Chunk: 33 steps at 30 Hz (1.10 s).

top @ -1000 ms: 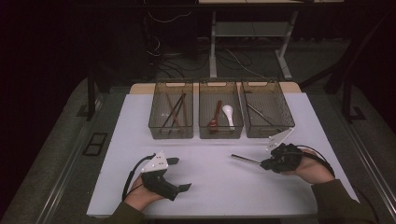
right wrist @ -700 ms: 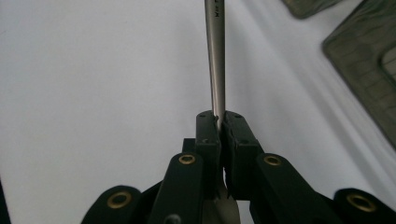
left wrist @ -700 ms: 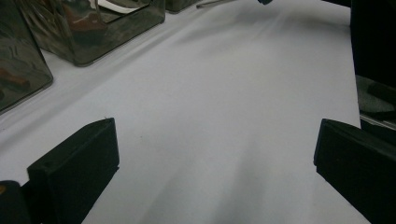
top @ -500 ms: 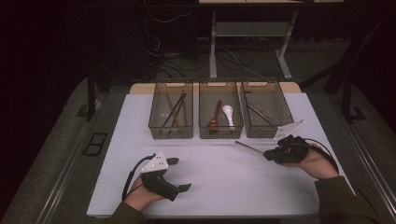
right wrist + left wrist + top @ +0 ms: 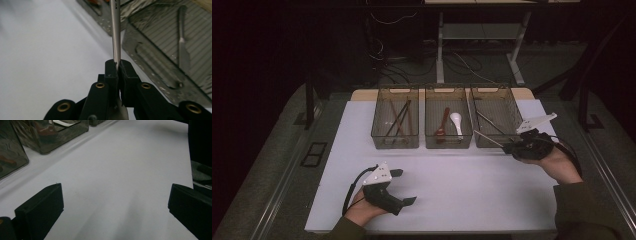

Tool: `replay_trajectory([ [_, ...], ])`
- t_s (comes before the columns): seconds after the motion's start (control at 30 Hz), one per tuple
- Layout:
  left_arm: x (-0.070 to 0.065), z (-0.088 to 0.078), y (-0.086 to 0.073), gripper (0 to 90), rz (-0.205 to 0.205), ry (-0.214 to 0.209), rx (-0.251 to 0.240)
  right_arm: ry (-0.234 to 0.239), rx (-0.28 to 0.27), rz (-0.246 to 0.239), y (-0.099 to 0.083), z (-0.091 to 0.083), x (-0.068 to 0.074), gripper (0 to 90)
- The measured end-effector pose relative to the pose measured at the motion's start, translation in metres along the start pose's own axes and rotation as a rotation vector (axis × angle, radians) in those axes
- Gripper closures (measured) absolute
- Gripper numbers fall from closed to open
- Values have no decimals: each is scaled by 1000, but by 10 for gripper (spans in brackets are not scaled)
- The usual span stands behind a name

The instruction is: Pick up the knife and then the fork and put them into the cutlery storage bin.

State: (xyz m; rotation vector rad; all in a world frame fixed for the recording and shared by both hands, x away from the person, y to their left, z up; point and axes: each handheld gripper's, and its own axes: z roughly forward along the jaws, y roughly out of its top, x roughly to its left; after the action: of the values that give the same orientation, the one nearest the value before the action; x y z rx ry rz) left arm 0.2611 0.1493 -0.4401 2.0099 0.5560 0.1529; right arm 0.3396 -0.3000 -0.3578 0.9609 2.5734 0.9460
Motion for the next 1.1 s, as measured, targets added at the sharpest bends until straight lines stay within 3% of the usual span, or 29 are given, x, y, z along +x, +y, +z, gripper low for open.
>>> replay_trajectory([
  [0.43,0,0,0,0,-6,2,-5,-92,-22,84,5,-2,-29,846],
  [0.77,0,0,-1,0,-6,-2,-5,-136,5,126,22,11,-54,846],
  [1.1,0,0,0,0,-12,-6,-11,-171,36,184,45,35,-79,845],
])
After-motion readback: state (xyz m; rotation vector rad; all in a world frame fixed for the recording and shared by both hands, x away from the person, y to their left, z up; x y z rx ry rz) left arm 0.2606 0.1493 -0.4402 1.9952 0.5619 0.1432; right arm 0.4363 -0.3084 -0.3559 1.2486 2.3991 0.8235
